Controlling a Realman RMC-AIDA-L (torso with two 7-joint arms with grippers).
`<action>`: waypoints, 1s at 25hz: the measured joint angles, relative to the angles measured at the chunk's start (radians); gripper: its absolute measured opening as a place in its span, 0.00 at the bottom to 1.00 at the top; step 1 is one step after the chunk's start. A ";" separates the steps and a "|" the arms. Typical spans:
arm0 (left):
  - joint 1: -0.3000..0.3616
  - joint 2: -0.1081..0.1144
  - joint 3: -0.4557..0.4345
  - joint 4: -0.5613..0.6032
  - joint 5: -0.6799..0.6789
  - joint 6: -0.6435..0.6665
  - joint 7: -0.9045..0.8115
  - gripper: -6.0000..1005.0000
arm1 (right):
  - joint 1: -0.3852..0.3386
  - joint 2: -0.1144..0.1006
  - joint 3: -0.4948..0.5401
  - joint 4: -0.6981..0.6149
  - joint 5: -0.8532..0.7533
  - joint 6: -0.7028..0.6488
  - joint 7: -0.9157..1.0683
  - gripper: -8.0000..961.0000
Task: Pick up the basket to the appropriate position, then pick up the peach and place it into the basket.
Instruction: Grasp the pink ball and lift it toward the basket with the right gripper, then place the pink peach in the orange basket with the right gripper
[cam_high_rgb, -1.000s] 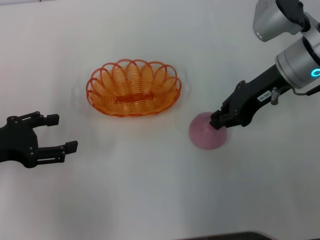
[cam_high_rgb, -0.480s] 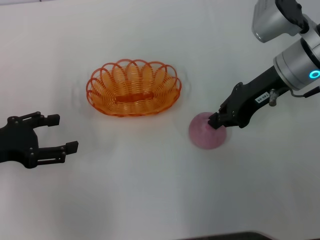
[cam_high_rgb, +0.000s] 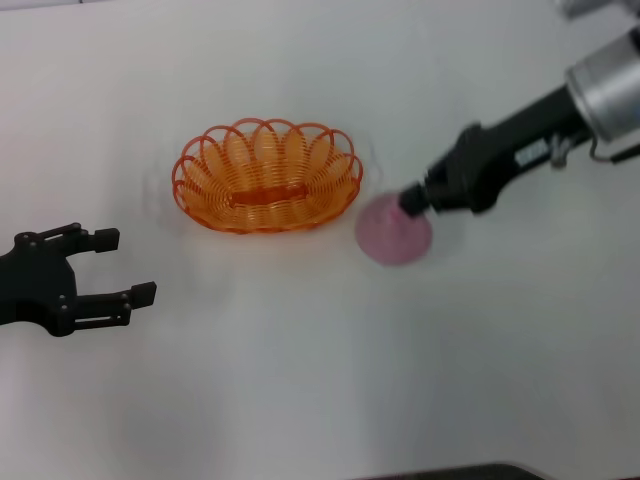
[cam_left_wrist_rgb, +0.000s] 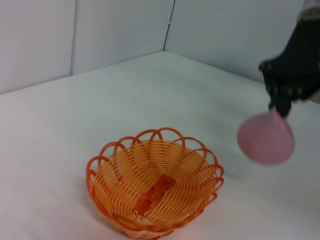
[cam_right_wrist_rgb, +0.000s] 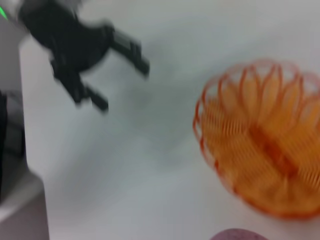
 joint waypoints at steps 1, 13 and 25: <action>0.000 0.000 0.000 0.000 0.000 0.000 0.000 0.88 | 0.003 -0.008 0.012 -0.005 0.033 -0.007 0.001 0.03; 0.003 0.000 -0.002 0.002 0.002 0.001 -0.003 0.88 | 0.058 0.013 0.043 -0.050 0.202 0.083 0.024 0.12; 0.003 0.000 0.000 -0.004 0.003 0.002 -0.008 0.87 | 0.105 0.052 -0.046 0.056 0.264 0.306 -0.021 0.25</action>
